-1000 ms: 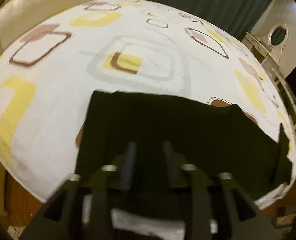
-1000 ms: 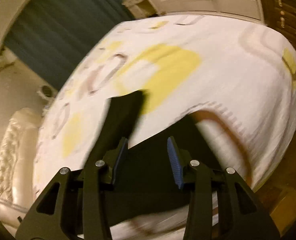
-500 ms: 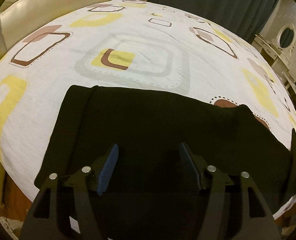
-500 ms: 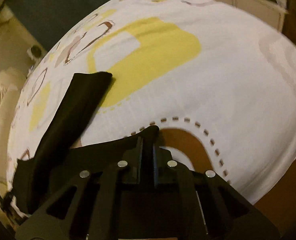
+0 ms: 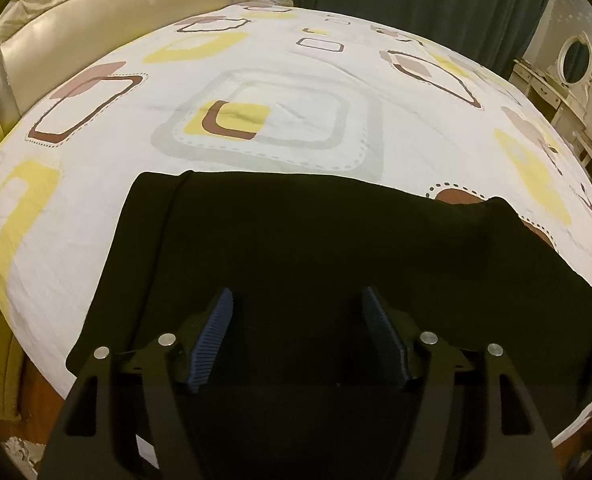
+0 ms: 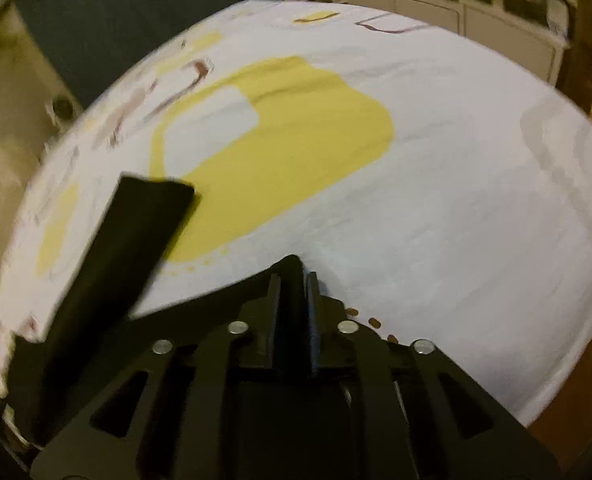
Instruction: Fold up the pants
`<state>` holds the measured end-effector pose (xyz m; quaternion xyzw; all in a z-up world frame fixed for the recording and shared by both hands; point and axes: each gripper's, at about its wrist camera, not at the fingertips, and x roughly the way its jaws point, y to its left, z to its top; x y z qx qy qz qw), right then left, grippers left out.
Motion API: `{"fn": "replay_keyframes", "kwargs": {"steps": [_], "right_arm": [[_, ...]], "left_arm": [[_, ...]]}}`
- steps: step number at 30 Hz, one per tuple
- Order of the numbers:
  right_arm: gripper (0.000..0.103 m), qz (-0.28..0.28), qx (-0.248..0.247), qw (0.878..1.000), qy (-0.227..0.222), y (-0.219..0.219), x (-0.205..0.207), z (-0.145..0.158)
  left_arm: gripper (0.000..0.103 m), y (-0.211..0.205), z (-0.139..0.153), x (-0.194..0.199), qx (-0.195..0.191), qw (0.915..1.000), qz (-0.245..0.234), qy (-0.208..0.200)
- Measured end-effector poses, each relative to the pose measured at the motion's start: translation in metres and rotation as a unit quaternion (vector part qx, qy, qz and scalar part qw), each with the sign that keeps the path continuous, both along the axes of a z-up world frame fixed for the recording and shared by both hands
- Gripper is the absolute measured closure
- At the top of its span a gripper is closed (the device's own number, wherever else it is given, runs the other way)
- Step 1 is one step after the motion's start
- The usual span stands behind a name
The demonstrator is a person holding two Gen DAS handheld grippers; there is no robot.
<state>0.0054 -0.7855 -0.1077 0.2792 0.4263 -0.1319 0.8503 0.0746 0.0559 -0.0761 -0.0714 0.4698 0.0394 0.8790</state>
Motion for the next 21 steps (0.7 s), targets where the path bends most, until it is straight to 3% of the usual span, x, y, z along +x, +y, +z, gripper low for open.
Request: {"fn": "replay_keyframes", "kwargs": {"steps": [4,6,8,12,15,18,21], "right_arm": [[0.083,-0.04,0.039,0.998,-0.022,-0.018,-0.012,-0.001],[0.081,-0.117,0.041,0.992,-0.028,-0.038,-0.028,0.004],[0.08,-0.176,0.042,0.983,-0.001,-0.05,-0.038,0.01],[0.079,-0.114,-0.023,0.993,0.0,-0.013,-0.011,0.052],[0.07,-0.06,-0.008,0.998,-0.032,0.035,0.023,0.079],[0.067,-0.004,0.011,1.0,-0.028,0.086,0.07,0.083],[0.067,0.03,-0.001,1.0,0.001,0.132,0.12,0.074]], "left_arm": [[0.032,-0.001,-0.001,0.0,0.0,1.0,-0.008,-0.003],[0.032,-0.001,-0.002,0.0,0.001,0.9999,-0.01,-0.004],[0.032,-0.001,-0.001,-0.001,0.0,0.9999,-0.014,-0.005],[0.028,0.0,-0.001,-0.002,-0.009,0.9997,-0.021,-0.006],[0.027,-0.001,-0.002,-0.003,-0.007,0.9996,-0.025,-0.008],[0.025,-0.003,-0.003,-0.004,-0.004,0.9995,-0.028,-0.01],[0.024,-0.002,-0.004,-0.006,-0.01,0.9994,-0.03,-0.012]]}}
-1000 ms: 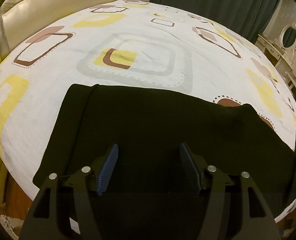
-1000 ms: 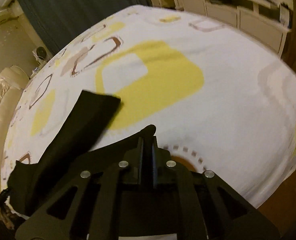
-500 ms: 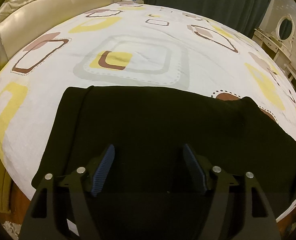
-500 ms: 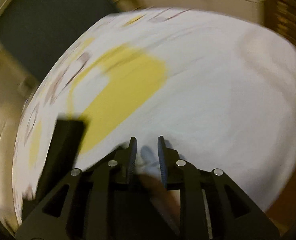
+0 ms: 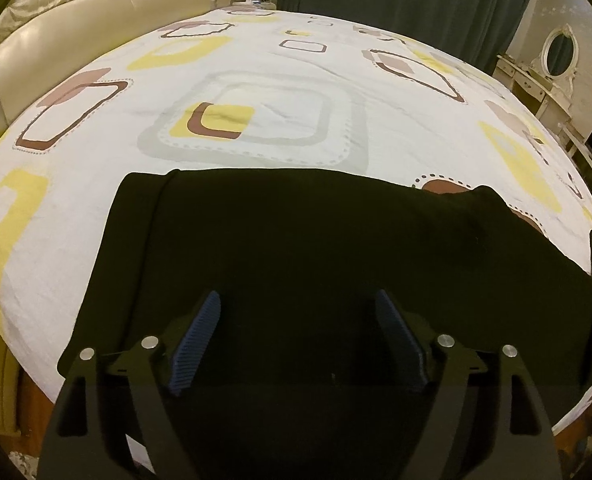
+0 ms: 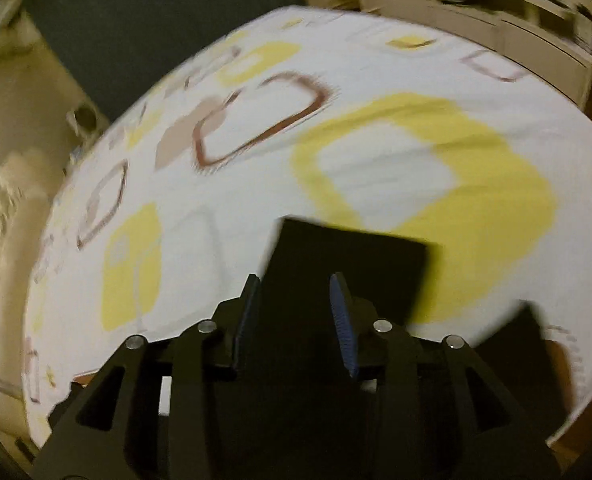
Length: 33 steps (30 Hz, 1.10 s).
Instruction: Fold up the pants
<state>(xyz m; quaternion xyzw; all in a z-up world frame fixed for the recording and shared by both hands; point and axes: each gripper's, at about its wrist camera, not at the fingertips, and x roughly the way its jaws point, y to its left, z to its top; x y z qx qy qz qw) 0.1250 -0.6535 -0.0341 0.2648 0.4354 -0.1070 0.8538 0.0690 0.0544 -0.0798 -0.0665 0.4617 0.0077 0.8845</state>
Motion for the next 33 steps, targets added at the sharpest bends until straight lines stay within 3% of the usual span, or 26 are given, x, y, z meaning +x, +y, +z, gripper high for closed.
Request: {"fn": "replay_keyframes", "kwargs": {"steps": [4,8,13,17,20,21,22,29,33], "right_arm": [[0.068,-0.011,-0.007,0.999,0.05,0.029,0.052,-0.024],[0.068,-0.057,-0.064,0.989,0.118,0.038,0.083,-0.047],[0.068,-0.101,-0.123,0.976,0.146,0.044,0.089,-0.054],[0.07,-0.111,-0.137,0.972,0.159,0.042,0.084,-0.059],[0.08,-0.113,-0.118,0.975,0.151,0.035,0.078,-0.058],[0.091,-0.111,-0.115,0.976,0.149,0.035,0.076,-0.057],[0.093,-0.11,-0.11,0.977,0.146,0.034,0.073,-0.055],[0.096,-0.109,-0.04,0.992,0.043,0.011,0.013,-0.008],[0.096,-0.118,-0.003,0.992,-0.031,-0.012,-0.055,0.022]], "left_arm": [[0.023,0.004,0.0,0.001,-0.013,0.9999,0.004,0.003],[0.022,0.007,0.0,0.002,-0.029,0.9995,0.008,0.007],[0.022,0.007,-0.002,0.002,-0.032,0.9994,0.006,0.008],[0.021,0.008,-0.002,0.003,-0.033,0.9994,0.005,0.009],[0.021,0.008,-0.003,0.004,-0.035,0.9993,0.006,0.01],[0.021,0.008,-0.003,0.004,-0.035,0.9993,0.006,0.01],[0.021,0.008,-0.002,0.003,-0.034,0.9994,0.006,0.01],[0.021,0.007,-0.003,0.004,-0.03,0.9995,0.006,0.009],[0.021,0.008,-0.003,0.003,-0.032,0.9994,0.008,0.009]]}}
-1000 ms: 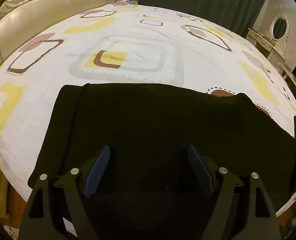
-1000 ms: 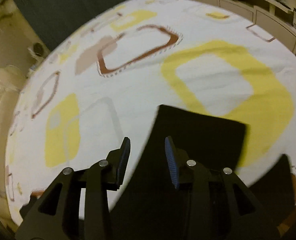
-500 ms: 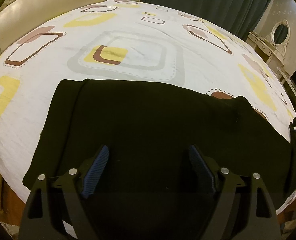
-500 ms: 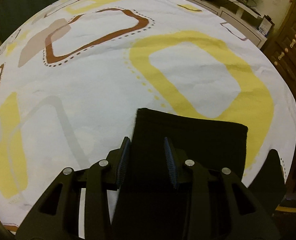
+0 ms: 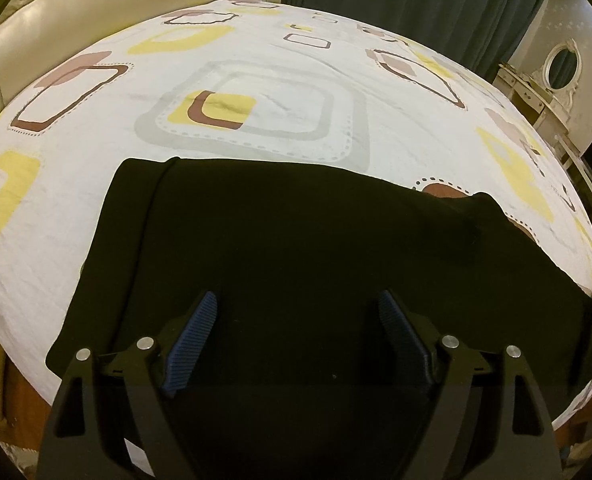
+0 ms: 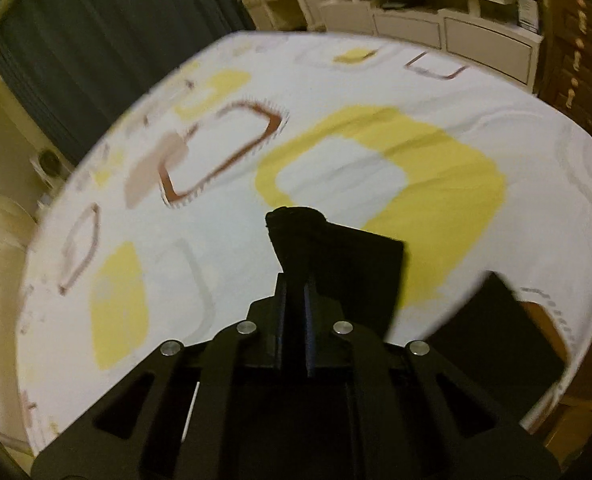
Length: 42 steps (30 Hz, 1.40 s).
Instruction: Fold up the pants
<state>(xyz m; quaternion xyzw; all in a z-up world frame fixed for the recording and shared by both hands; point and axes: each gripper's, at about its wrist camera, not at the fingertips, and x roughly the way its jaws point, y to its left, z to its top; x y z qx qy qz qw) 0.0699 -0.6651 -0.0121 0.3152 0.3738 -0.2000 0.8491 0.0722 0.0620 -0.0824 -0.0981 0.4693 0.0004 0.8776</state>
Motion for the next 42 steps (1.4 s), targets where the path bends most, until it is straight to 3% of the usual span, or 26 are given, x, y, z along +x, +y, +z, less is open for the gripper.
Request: {"fn": "replay_keyframes", "kwargs": {"steps": [3,7,14,20,23,25,30,33,36,42], "right_arm": [[0.097,-0.021,0.023,0.999,-0.041,-0.022,-0.052,0.009],[0.097,-0.044,0.061,0.995,-0.068,-0.044,-0.107,-0.002],[0.097,-0.085,0.132,0.984,-0.084,-0.065,-0.16,-0.065],[0.095,-0.102,0.184,0.973,-0.094,-0.068,-0.169,-0.101],[0.088,-0.103,0.19,0.971,-0.105,-0.071,-0.171,-0.103],[0.076,-0.106,0.193,0.969,-0.113,-0.073,-0.172,-0.103],[0.076,-0.108,0.202,0.966,-0.122,-0.08,-0.174,-0.106],[0.076,-0.11,0.207,0.964,-0.127,-0.085,-0.179,-0.106],[0.096,-0.099,0.197,0.97,-0.104,-0.087,-0.175,-0.106],[0.097,-0.096,0.174,0.973,-0.119,-0.088,-0.19,-0.098]], "left_arm": [[0.021,0.0,0.0,0.0,0.0,1.0,0.0,-0.001],[0.021,-0.001,0.0,-0.001,0.003,1.0,-0.001,-0.001],[0.021,-0.003,0.0,-0.003,0.01,0.9999,-0.005,-0.003],[0.021,-0.004,0.0,-0.003,0.013,0.9999,-0.005,-0.004],[0.021,-0.004,0.0,-0.003,0.013,0.9999,-0.005,-0.004],[0.021,-0.004,0.0,-0.003,0.015,0.9999,-0.005,-0.004],[0.021,-0.005,0.0,-0.004,0.019,0.9998,-0.006,-0.006],[0.021,-0.006,0.0,-0.003,0.019,0.9998,-0.006,-0.006],[0.021,-0.006,0.0,-0.003,0.019,0.9998,-0.006,-0.006],[0.021,-0.006,-0.001,-0.004,0.02,0.9998,-0.007,-0.007]]}}
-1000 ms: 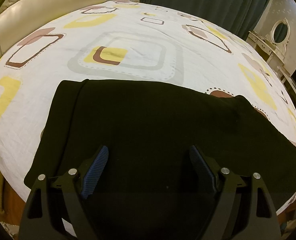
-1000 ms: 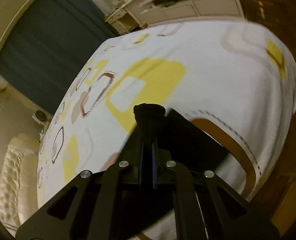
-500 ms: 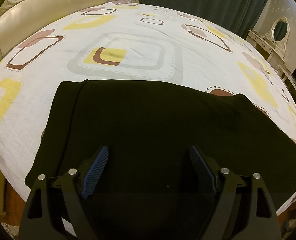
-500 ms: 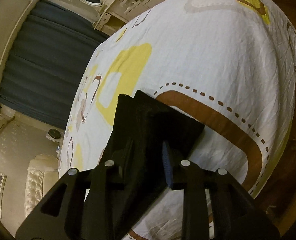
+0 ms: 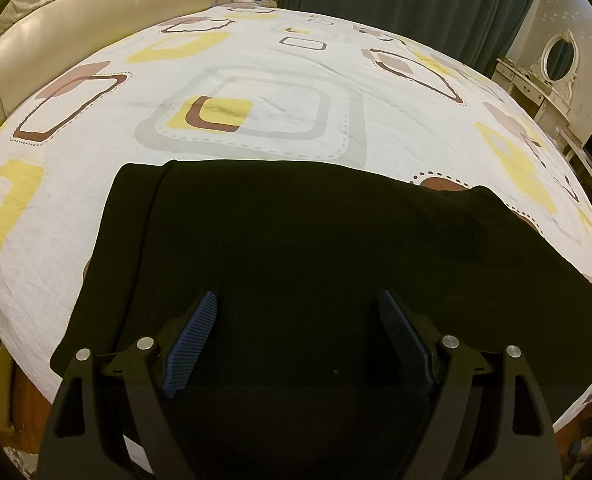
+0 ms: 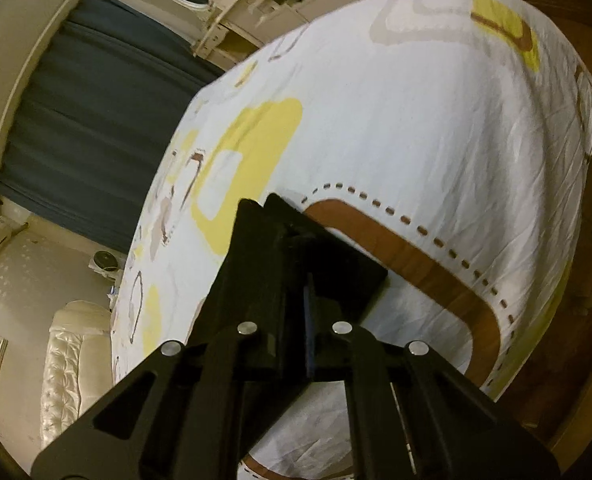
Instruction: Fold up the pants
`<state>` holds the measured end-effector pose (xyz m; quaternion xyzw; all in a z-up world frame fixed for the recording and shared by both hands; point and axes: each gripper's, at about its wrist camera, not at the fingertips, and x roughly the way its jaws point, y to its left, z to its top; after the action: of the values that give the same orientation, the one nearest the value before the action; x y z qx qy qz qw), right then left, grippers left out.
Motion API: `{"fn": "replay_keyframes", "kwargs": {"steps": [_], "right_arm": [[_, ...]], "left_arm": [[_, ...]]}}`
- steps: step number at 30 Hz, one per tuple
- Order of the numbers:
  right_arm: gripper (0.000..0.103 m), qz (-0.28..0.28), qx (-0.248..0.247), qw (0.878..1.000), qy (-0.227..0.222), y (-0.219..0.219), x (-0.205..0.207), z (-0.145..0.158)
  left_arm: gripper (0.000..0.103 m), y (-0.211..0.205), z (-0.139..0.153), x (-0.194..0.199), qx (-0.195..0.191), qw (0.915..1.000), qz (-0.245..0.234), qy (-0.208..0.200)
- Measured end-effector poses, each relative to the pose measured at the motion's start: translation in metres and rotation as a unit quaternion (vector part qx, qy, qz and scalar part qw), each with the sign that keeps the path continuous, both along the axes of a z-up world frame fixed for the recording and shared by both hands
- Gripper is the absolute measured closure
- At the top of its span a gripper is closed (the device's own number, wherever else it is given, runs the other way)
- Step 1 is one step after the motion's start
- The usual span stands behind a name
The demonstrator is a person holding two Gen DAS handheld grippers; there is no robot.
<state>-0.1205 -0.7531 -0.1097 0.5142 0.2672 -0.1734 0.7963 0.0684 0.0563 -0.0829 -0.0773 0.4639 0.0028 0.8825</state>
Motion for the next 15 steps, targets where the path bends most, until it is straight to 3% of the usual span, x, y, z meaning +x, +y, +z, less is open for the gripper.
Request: {"fn": "replay_keyframes", "kwargs": {"steps": [3,7,15], "right_arm": [[0.097,-0.005,0.007,1.0,0.018,-0.004,-0.004,-0.014],[0.097,-0.014,0.029,0.999,0.006,-0.006,-0.007,-0.033],[0.095,0.015,0.035,0.999,0.008,-0.012,-0.012,-0.028]], "left_arm": [[0.021,-0.001,0.0,0.0,0.001,1.0,-0.002,0.0],[0.021,-0.001,0.001,0.0,0.0,1.0,-0.003,0.0],[0.021,-0.001,0.0,0.001,0.001,1.0,-0.004,0.0]]}}
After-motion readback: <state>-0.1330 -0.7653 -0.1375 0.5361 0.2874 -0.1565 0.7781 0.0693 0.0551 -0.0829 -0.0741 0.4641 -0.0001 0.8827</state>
